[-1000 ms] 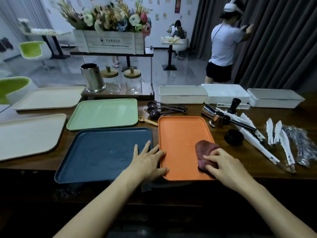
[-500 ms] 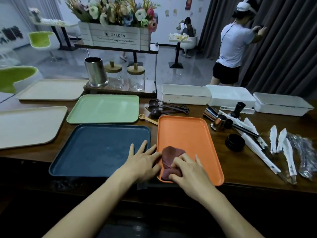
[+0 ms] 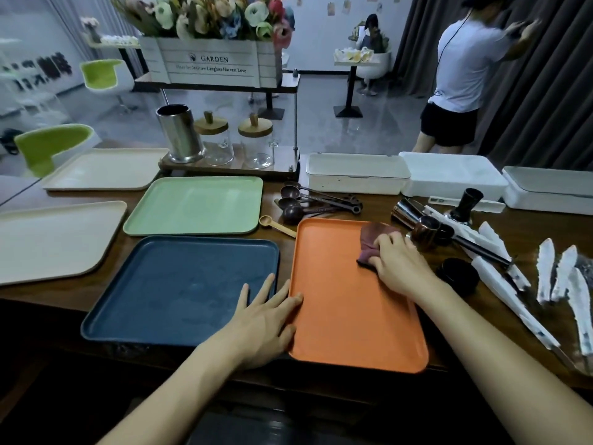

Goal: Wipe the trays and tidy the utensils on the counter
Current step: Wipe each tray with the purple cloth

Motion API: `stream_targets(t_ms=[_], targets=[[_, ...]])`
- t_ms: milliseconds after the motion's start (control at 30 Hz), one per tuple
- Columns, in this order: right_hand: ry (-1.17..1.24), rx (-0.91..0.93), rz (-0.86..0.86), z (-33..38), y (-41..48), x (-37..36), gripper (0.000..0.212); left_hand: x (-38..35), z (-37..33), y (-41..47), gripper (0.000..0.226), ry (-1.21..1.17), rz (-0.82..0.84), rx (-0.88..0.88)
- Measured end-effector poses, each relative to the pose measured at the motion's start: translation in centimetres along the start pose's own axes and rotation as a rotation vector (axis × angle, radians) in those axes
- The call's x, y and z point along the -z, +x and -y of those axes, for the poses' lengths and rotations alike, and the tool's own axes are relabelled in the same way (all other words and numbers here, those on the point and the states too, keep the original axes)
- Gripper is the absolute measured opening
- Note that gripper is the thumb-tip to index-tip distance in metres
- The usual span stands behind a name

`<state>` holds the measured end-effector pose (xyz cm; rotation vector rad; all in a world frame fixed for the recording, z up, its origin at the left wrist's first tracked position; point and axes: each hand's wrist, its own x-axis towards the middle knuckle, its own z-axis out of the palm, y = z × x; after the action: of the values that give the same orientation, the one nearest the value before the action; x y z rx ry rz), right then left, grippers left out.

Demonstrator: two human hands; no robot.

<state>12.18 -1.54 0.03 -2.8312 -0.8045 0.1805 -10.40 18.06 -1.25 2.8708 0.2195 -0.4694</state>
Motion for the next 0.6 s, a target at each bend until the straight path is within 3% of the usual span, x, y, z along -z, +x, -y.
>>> stream_targets(t_ms=[200,600], targets=[[-0.011,0.034,-0.017,-0.4,3.4,-0.1,0.039,0.3,-0.3,-0.2,0.063,0.025,0.010,0.027],[0.127,0.306,-0.051,5.0,-9.6,-3.8,0.024,0.2,-0.4,-0.2,0.063,0.046,0.017,0.032]])
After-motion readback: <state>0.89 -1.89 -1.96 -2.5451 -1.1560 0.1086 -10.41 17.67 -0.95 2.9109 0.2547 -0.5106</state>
